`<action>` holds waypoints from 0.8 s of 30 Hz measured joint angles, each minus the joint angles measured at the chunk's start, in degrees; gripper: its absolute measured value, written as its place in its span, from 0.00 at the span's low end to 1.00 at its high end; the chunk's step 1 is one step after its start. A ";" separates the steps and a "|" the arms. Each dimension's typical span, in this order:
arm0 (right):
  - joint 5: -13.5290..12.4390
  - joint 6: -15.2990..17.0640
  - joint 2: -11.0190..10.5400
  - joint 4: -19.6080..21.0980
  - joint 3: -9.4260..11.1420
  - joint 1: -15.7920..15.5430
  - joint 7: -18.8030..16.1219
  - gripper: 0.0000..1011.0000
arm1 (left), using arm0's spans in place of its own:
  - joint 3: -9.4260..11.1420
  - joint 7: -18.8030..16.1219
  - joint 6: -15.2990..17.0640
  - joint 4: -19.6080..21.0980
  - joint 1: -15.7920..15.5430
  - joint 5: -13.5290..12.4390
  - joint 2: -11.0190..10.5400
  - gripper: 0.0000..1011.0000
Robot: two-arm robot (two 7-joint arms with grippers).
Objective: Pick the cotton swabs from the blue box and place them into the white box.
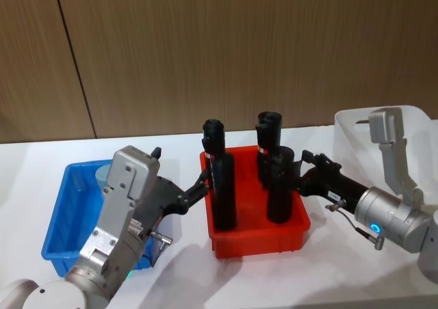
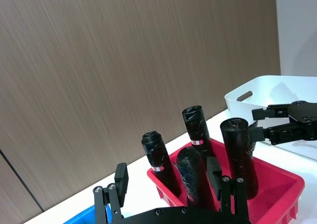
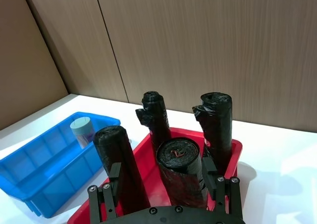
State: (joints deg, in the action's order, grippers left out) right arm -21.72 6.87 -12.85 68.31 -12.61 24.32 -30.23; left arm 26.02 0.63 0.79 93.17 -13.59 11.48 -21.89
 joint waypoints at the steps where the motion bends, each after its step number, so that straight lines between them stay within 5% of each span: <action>1: 0.00 -0.08 0.04 -0.22 -0.02 0.15 -0.07 0.99 | 0.00 0.00 0.00 0.00 0.00 0.00 0.00 0.99; 24: 3.55 -4.85 1.46 -9.33 -0.76 5.43 -0.48 0.99 | 0.00 0.00 0.00 0.00 0.00 0.00 0.00 0.99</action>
State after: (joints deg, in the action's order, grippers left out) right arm -18.17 2.02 -11.39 58.98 -13.36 29.75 -30.71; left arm 26.02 0.63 0.79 93.18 -13.59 11.48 -21.89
